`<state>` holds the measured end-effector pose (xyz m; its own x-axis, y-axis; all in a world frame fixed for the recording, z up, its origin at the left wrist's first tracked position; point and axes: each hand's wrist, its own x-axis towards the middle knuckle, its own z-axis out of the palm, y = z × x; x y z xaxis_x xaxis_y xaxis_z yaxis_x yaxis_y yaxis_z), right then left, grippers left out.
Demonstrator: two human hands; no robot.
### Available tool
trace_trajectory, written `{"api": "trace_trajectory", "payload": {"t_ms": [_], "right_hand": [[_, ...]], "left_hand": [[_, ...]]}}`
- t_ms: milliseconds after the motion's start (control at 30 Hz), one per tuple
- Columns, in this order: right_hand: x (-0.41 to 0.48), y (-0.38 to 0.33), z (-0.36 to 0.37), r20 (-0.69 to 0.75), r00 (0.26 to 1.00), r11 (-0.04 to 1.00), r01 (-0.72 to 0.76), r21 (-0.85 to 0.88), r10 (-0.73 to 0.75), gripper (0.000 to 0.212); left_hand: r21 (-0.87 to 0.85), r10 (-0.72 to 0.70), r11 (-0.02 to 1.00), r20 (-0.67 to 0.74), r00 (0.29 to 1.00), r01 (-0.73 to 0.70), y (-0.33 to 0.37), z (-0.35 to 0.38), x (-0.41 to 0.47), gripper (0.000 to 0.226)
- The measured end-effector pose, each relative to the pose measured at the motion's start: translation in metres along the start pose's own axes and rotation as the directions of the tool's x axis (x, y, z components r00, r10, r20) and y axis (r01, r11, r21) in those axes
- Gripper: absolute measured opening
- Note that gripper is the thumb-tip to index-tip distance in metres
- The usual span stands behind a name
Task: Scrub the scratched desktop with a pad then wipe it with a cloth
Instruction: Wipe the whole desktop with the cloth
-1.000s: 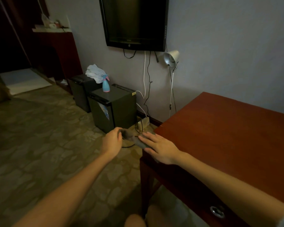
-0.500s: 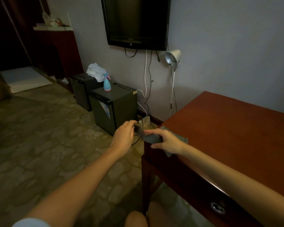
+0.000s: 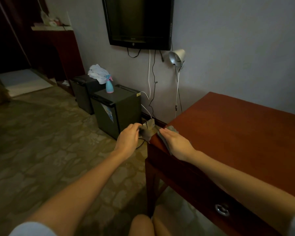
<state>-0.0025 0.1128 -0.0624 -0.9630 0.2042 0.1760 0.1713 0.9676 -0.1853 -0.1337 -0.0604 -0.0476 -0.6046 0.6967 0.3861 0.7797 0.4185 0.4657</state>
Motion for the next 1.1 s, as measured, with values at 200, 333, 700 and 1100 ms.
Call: {"api": "trace_trajectory", "payload": {"t_ms": [200, 333, 700, 1100], "right_hand": [[-0.03, -0.014, 0.004, 0.137, 0.97, 0.979, 0.202, 0.01, -0.202, 0.063], [0.002, 0.018, -0.004, 0.202, 0.975, 0.995, 0.091, 0.044, -0.098, 0.055], [-0.02, -0.008, 0.01, 0.123, 0.947, 0.955, 0.296, 0.023, -0.296, 0.056], [0.03, -0.011, 0.011, 0.162, 0.982, 0.993, 0.108, -0.04, -0.1, 0.06]], "left_hand": [[0.008, -0.002, 1.0, 0.008, 1.0, 0.002, -0.001, 0.004, -0.001, 0.032], [0.005, 0.006, 1.0, -0.006, 1.0, -0.006, -0.006, -0.003, -0.005, 0.032], [0.038, -0.051, 0.998, -0.012, 0.999, 0.051, -0.019, -0.01, -0.003, 0.032], [-0.003, -0.044, 0.999, -0.063, 0.997, 0.044, -0.018, 0.004, 0.002, 0.029]]}}
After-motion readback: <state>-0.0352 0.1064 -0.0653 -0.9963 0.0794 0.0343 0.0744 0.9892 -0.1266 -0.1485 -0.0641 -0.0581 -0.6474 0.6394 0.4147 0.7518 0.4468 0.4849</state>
